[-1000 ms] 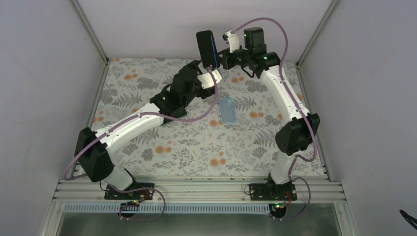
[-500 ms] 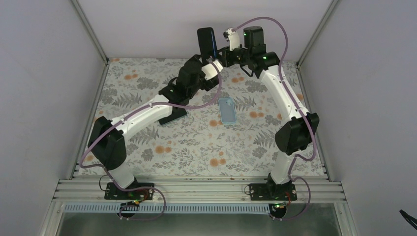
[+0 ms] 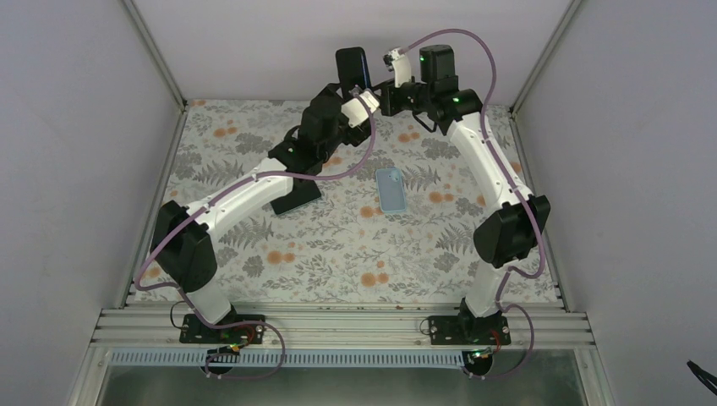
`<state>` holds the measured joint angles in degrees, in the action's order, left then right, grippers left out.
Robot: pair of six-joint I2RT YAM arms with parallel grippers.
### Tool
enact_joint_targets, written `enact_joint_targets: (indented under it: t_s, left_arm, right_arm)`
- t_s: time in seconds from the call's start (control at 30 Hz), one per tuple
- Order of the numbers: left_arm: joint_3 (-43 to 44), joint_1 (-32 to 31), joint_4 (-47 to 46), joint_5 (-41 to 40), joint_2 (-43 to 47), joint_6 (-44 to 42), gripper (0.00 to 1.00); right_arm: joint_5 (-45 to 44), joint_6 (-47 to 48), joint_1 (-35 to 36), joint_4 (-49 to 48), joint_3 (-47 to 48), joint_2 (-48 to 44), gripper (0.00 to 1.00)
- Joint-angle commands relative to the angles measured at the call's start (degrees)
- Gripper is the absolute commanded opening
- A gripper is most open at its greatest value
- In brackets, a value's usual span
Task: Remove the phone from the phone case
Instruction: Remove the phone case from the phone.
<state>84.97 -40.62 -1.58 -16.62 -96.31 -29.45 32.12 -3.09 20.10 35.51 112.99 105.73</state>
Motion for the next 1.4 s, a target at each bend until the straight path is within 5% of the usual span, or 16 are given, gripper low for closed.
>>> enact_joint_targets:
  t_s: [0.0,0.33,0.5,0.63,0.77,1.2,1.37]
  left_arm:
    - [1.96,-0.07,-1.78,-1.38,-0.46,0.92,1.0]
    - [0.61,-1.62,-17.3,-16.73,-3.65,-9.34,0.98]
    - [-3.75,-2.27,-42.62,-28.29,-6.87,-25.18,0.98]
    - [-8.93,-2.78,-68.49,-28.82,-10.08,-41.75,0.97]
    - [-9.56,-2.71,-83.42,-27.11,-13.97,-50.79,0.9]
    - [-7.86,-3.94,-94.29,-24.63,-17.38,-56.86,0.69]
    - [-7.46,-5.07,-95.4,-23.17,-18.66,-58.2,0.5]
  right_arm:
    - [2.68,-0.48,-0.41,-4.33,0.67,-3.33,0.03]
    - [3.4,-0.57,-0.4,-4.41,0.48,-3.81,0.03]
    - [3.35,0.03,-0.4,-4.03,-1.14,-4.32,0.03]
    - [5.06,0.66,-0.4,-3.99,-3.9,-4.78,0.03]
    - [5.92,0.39,-0.41,-5.32,-8.09,-5.67,0.03]
    - [12.38,5.79,-0.32,-5.49,-18.35,-8.2,0.03]
    - [13.38,6.36,-0.32,-5.16,-20.0,-8.65,0.03]
